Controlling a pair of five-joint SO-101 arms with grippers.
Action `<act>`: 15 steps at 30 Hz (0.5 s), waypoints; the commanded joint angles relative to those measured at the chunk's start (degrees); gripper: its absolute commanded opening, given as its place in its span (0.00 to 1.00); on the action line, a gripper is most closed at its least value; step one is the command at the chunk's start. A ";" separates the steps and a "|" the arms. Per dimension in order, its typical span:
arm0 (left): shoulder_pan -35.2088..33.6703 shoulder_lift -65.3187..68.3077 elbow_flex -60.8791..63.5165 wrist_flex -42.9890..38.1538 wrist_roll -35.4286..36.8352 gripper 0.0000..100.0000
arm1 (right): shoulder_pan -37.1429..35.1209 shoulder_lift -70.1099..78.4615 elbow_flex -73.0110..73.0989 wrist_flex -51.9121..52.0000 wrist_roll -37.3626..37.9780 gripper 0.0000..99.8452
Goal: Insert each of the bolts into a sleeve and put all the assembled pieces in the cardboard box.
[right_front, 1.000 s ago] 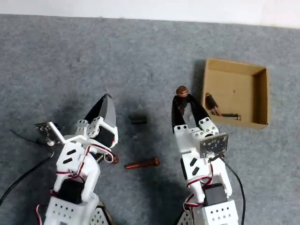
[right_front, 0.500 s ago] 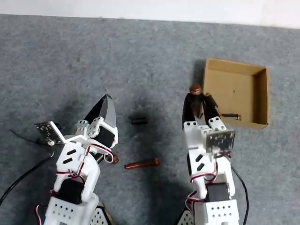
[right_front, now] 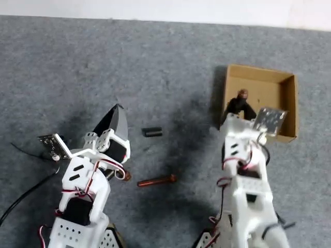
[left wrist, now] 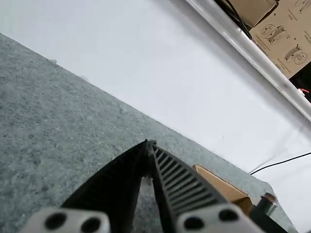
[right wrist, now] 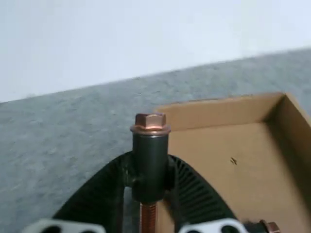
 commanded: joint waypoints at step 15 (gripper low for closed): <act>-0.40 -0.75 1.10 0.00 -0.26 0.01 | 6.20 22.02 -17.63 -3.30 -8.53 0.01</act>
